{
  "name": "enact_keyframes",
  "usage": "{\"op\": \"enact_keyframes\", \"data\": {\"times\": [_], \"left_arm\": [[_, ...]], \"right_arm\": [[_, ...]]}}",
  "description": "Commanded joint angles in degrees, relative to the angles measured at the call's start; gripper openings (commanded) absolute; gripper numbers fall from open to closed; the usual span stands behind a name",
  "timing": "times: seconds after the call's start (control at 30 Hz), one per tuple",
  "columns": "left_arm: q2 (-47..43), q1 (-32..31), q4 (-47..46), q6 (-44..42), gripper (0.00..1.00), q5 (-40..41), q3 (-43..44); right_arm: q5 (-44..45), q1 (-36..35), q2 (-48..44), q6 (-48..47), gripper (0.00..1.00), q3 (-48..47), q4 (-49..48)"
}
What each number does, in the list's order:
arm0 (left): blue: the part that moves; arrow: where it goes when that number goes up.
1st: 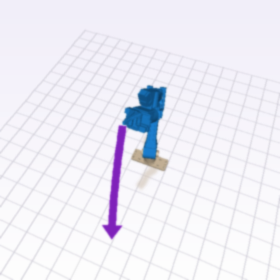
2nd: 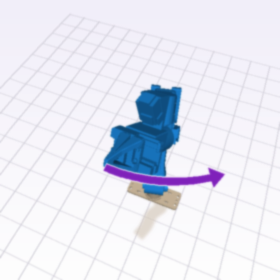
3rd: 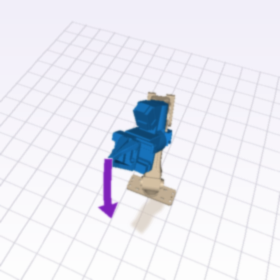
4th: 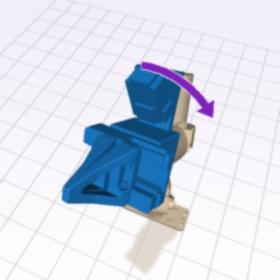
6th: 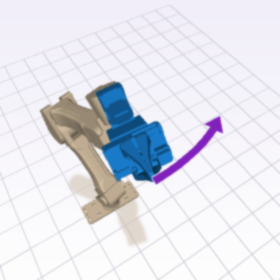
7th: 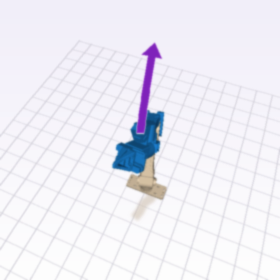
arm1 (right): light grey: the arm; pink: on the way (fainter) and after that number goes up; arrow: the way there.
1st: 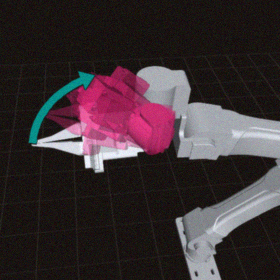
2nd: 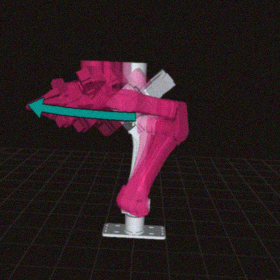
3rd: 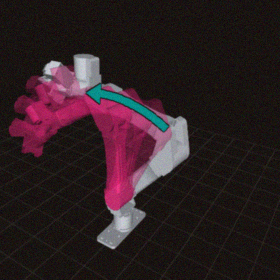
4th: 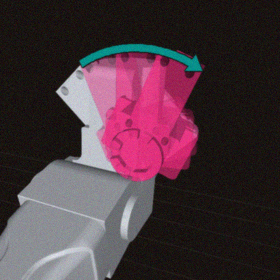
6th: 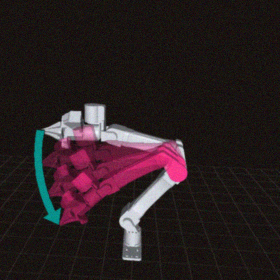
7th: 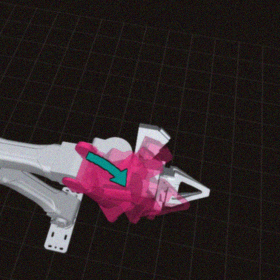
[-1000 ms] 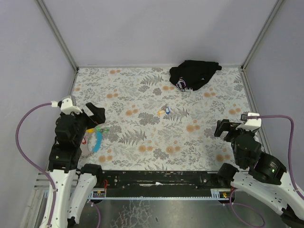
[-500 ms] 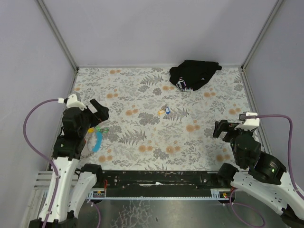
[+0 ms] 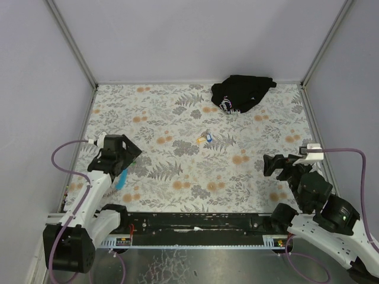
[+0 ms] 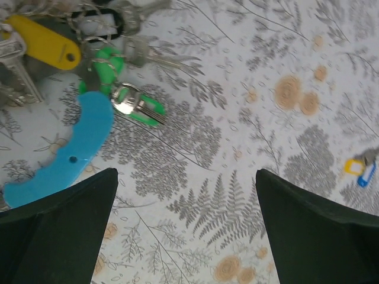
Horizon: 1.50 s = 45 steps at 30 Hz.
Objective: Put the keys on the keyring
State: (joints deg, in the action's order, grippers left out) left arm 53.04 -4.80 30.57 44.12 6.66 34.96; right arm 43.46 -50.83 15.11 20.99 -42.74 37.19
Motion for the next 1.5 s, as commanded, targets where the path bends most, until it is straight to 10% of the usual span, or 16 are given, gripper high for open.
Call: {"op": "enact_keyframes", "data": {"times": [0.0, 0.33, 0.73, 1.47], "left_arm": [[1.84, 0.25, -8.02, 7.14, 1.0, 12.96, -2.81], [15.39, 7.43, -17.16, 8.24, 1.0, 15.94, -4.43], [25.73, 6.71, -26.41, 6.34, 0.96, -3.89, -8.35], [35.92, -32.97, -35.25, 20.92, 0.94, -7.93, -1.05]], "right_arm": [[-3.79, 0.29, -2.06, -1.46, 0.99, 0.63, -3.83], [-6.79, 0.3, -1.49, -2.07, 0.99, 1.15, -4.3], [-7.12, 0.29, -1.15, -2.64, 0.99, 1.11, -4.74], [-7.28, 0.33, -1.12, -2.76, 0.99, 1.09, -4.84]]}}
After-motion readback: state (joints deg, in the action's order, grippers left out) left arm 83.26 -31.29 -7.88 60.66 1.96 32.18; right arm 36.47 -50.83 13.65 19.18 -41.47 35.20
